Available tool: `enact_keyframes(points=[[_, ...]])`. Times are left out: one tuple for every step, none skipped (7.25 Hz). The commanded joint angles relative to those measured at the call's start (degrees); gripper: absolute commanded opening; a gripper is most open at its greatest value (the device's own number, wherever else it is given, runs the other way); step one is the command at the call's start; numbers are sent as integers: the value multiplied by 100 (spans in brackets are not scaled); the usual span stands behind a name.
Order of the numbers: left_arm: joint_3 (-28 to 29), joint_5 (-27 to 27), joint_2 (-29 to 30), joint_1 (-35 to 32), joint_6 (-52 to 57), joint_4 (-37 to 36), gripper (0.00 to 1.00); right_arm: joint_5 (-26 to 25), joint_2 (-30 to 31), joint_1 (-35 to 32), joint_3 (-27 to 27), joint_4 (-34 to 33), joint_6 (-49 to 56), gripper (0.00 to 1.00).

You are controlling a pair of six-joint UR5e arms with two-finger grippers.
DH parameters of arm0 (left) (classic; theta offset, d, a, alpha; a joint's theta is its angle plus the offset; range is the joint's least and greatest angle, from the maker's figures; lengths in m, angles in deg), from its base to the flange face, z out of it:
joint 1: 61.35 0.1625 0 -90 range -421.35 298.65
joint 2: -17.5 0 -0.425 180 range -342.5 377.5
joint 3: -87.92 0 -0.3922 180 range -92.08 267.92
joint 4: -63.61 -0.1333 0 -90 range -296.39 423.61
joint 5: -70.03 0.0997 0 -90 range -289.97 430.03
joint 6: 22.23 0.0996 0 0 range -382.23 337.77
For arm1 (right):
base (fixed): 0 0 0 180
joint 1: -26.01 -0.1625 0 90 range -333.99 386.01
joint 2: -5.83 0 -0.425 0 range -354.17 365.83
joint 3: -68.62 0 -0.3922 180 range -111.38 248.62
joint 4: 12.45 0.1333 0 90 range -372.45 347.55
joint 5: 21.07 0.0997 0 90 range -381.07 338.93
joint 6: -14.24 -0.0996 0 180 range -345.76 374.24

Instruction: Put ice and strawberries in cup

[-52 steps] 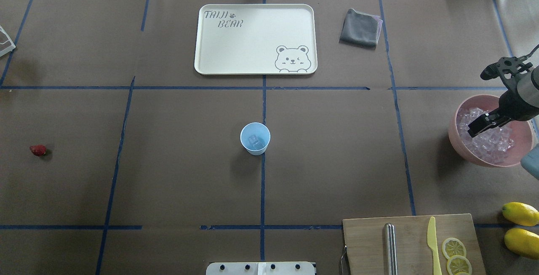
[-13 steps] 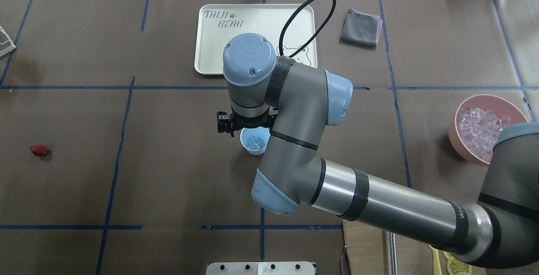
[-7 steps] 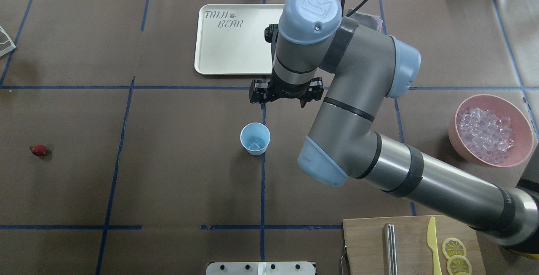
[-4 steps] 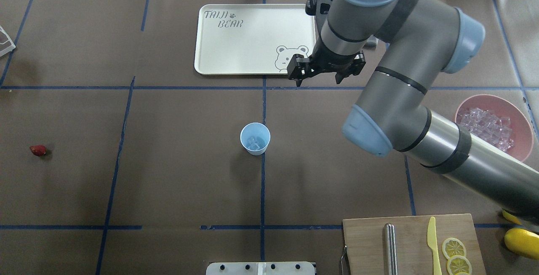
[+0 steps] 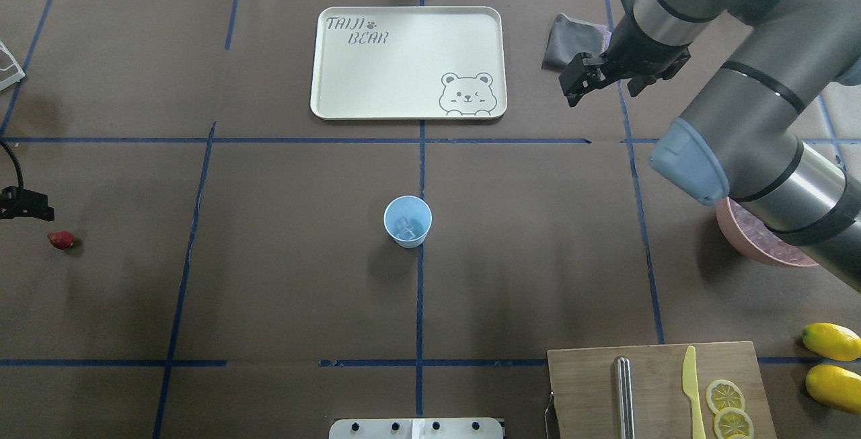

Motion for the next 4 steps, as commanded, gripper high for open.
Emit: enact_keyframes(points=[[244,381,0,446,-430,457,100,287,362,-557,-2,0,814,100],[463,390,61,446,-422,642,100,348,520,-777,-1,0,1192,100],[492,399,96,455,-413,644,100,549,670,-971,7,0,1474,100],[535,399,114,455,-405,644,100,612,819,-1155,7,0,1790,100]])
